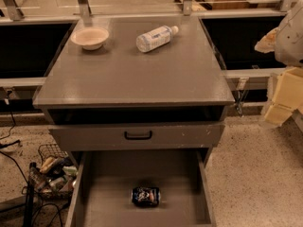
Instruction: Pick pepsi can from middle drawer and place on counter
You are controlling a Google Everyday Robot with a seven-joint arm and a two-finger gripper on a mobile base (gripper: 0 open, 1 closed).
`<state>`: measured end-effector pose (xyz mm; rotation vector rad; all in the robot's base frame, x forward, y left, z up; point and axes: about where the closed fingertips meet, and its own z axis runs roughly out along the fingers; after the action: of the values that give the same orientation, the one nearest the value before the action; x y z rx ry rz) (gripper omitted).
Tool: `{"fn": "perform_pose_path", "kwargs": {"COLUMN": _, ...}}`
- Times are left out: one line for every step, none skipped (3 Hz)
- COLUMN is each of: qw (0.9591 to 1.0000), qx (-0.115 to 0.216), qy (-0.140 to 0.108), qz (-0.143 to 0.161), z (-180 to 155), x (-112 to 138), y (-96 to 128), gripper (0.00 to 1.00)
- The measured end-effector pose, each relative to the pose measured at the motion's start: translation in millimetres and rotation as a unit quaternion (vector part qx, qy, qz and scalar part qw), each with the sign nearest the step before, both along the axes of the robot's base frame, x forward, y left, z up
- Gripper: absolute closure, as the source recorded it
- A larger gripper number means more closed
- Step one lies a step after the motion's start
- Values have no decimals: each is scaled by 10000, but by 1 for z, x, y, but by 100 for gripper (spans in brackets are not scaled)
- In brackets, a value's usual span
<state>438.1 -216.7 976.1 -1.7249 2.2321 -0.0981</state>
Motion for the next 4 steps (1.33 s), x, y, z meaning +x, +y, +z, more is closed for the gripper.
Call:
{"fn": "perform_pose_path", "kwargs": {"qw": 10000, "qx": 0, "qy": 0, "qz": 0, "z": 0, "x": 0, "y": 0, "gripper": 0}}
{"fn": "perform_pose_path", "kwargs": {"qw": 9999, "qx": 18, "qy": 148, "qz": -32, "z": -24, "x": 4, "y": -1, "gripper": 0}}
{"fn": "perform_pose_path", "kwargs": {"qw": 9988, "qx": 42, "qy": 477, "qz": -76, "z": -60, "x": 10, "y": -5, "gripper": 0}}
{"fn": "perform_pose_path", "kwargs": {"qw": 9987, "qx": 98, "qy": 506, "qz": -59, "z": -65, "x": 8, "y": -4, "gripper": 0}}
